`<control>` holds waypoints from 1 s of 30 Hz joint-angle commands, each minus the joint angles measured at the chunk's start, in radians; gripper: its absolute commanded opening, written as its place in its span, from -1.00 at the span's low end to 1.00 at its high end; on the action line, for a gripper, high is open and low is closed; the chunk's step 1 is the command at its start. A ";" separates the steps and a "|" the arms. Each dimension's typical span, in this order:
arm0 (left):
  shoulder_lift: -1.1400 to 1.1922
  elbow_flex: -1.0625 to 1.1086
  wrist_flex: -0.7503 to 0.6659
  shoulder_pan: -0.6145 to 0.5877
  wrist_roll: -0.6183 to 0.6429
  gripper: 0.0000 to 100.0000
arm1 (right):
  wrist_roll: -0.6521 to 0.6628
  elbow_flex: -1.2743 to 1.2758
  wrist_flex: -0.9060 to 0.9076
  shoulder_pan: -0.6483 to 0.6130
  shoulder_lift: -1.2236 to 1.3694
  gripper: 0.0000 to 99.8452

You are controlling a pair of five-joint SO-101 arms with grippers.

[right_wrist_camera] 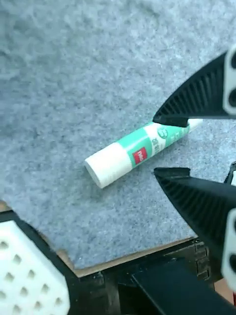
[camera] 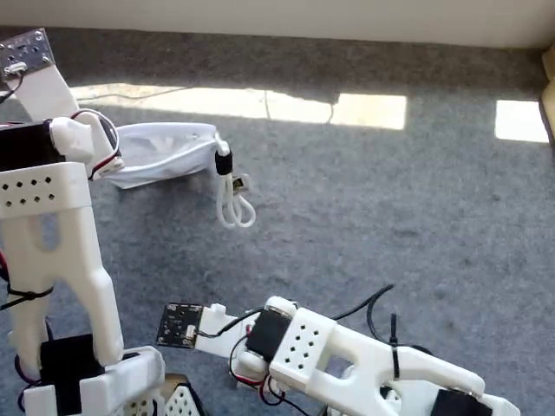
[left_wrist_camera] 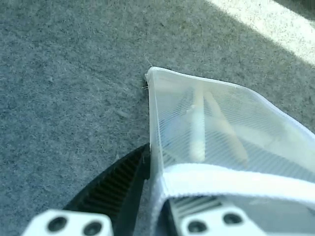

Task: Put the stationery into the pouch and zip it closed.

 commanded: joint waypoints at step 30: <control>-0.036 -0.008 -0.023 -0.012 -0.009 -0.99 | 0.140 -0.001 -0.262 0.340 0.202 -0.97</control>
